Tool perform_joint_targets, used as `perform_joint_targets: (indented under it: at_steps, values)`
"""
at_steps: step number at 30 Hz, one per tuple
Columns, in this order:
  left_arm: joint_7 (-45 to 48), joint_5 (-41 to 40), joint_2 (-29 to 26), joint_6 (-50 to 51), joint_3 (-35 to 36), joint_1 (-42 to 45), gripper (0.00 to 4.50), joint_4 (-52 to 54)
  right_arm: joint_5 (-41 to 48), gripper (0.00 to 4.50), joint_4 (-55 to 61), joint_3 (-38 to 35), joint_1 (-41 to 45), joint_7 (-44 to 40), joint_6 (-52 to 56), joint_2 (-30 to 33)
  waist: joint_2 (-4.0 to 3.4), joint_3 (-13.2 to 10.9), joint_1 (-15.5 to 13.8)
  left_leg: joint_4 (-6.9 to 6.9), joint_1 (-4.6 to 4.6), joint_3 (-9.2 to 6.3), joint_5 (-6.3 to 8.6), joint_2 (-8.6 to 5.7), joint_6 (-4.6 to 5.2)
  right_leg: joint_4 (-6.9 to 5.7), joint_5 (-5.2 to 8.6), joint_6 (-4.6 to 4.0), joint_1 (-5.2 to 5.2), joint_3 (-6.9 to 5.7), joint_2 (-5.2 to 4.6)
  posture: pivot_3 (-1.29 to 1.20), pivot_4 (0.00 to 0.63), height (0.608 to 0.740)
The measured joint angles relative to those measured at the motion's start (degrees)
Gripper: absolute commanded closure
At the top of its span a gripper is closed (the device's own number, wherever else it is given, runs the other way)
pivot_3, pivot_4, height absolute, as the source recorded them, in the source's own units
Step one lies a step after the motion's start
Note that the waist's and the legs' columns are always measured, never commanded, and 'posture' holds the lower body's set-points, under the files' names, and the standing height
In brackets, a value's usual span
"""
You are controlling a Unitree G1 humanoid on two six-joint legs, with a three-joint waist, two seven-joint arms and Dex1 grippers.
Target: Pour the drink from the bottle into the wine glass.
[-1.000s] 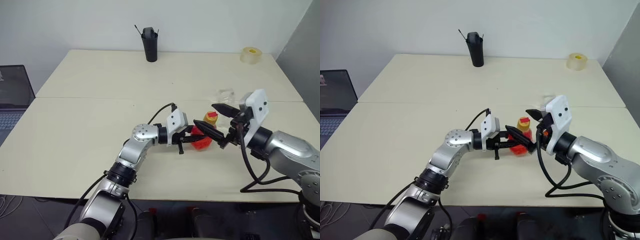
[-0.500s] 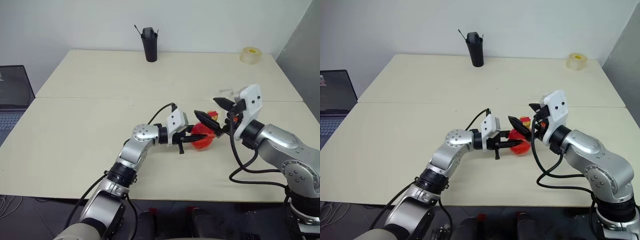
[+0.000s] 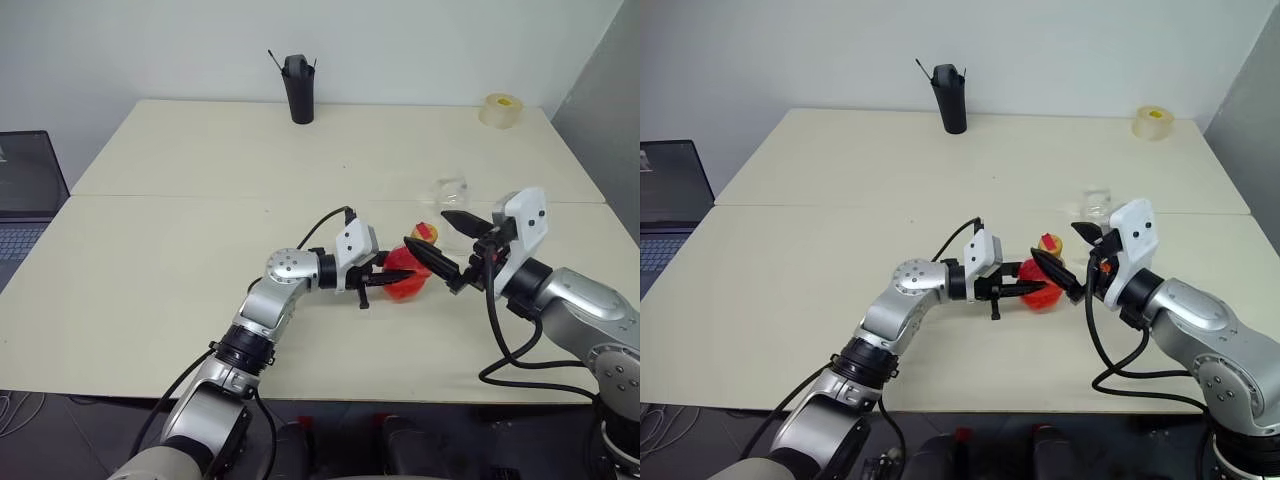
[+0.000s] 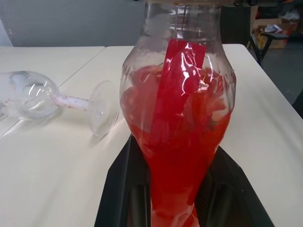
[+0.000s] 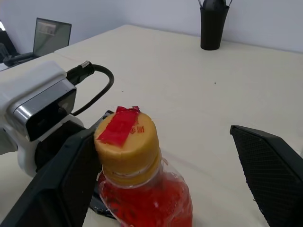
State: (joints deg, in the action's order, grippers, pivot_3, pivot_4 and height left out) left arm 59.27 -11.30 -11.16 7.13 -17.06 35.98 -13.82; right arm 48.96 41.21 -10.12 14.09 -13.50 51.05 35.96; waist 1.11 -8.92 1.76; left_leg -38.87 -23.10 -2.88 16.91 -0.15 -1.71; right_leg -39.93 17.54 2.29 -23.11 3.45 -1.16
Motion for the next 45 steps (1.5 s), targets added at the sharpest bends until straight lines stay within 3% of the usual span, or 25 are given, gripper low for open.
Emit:
perform_joint_targets:
  at_steps: [14, 20, 34, 45]
  values:
    - [0.04, 0.0, -0.12, -0.27, 0.06, 0.05, 3.76, -0.07, 6.67, 0.0, 1.83, -5.02, -3.26, -1.06, 0.57, 1.92, 0.0, 0.0, -0.04, 0.0, 0.0, 0.01, 0.0, 0.0, 0.0, 0.0, 0.0, 0.0, 0.0, 0.01, 0.0, 0.0, 0.15, 0.74]
    - [0.04, 0.0, 0.05, -0.31, 0.06, 0.05, 3.76, -0.07, 8.78, 0.0, 3.41, -2.04, 0.77, 0.23, 0.9, 2.02, 0.0, 0.0, 0.03, 0.0, 0.01, 0.0, 0.0, 0.0, 0.0, 0.0, 0.0, 0.0, 0.01, 0.0, 0.01, 0.0, 0.15, 0.74]
    - [-0.16, 0.02, -0.02, -0.33, 0.06, 0.02, 3.76, -0.05, -1.76, 0.0, -2.67, 6.68, 7.42, 3.7, 0.63, -1.15, 0.0, 0.0, -0.01, 0.0, 0.0, -0.02, -0.01, 0.0, -0.01, 0.0, 0.0, 0.0, 0.0, -0.02, -0.01, 0.0, 0.15, 0.74]
    - [-1.09, 0.05, -0.11, -0.33, 0.04, 0.0, 3.76, -0.04, -2.12, 0.0, -3.39, 3.54, 5.22, 1.77, 0.62, -1.33, 0.0, 0.0, -0.04, -0.01, 0.0, 0.0, 0.0, 0.0, 0.0, 0.0, 0.0, 0.0, 0.0, 0.0, -0.01, 0.0, 0.15, 0.74]
